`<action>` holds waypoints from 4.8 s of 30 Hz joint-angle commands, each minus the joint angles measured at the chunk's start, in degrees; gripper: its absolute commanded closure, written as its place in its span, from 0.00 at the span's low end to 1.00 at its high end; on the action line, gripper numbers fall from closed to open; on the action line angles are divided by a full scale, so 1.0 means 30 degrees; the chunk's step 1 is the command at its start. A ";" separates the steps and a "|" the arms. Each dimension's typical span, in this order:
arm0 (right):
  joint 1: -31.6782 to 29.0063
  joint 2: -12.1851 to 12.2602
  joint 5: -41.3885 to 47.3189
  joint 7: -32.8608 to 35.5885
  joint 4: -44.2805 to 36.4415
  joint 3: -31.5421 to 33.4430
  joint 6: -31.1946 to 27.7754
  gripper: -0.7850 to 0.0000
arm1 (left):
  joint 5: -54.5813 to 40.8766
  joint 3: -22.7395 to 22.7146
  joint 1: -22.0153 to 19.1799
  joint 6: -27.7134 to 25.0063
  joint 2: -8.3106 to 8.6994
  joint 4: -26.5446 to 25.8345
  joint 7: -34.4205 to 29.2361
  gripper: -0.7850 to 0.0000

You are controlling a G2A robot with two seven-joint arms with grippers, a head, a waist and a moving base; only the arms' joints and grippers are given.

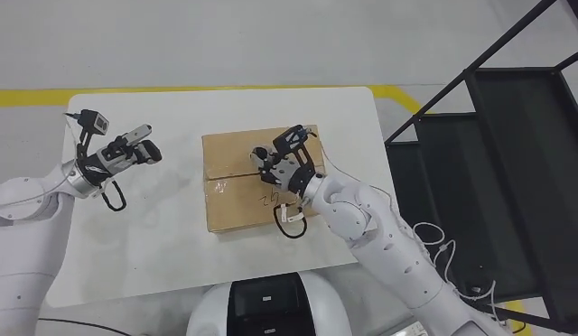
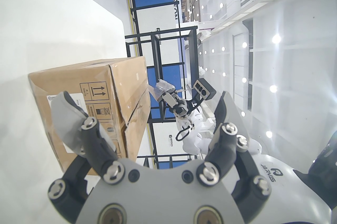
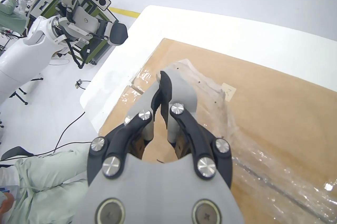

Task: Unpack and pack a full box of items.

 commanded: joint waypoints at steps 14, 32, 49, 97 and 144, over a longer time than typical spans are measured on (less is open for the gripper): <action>0.0152 -0.0125 -0.1791 -0.0143 0.0827 -0.1094 -0.0170 1.00 | -0.0101 -0.0124 0.0093 0.0006 0.0000 0.0001 -0.0075 0.00; 0.0703 -0.0479 -0.2912 -0.0552 0.2092 -0.2291 0.0200 1.00 | 0.0068 -0.0287 0.0325 0.0126 0.0026 -0.0426 0.0038 0.00; 0.1601 -0.0731 -0.2974 0.0626 0.1616 -0.2633 0.0416 0.00 | 0.0106 -0.0525 0.0710 0.0030 0.0072 -0.0727 -0.0086 0.00; 0.2272 -0.2106 0.0121 0.1569 0.0967 -0.3950 -0.1126 0.00 | -0.0940 -0.2254 0.2429 -0.0227 0.0379 -0.1675 -0.0606 0.00; -0.7341 0.0923 0.9237 -0.0129 -0.0937 1.0833 -0.9428 0.00 | -0.2619 0.0284 0.0940 -0.1912 -0.0351 -0.0311 0.0117 0.00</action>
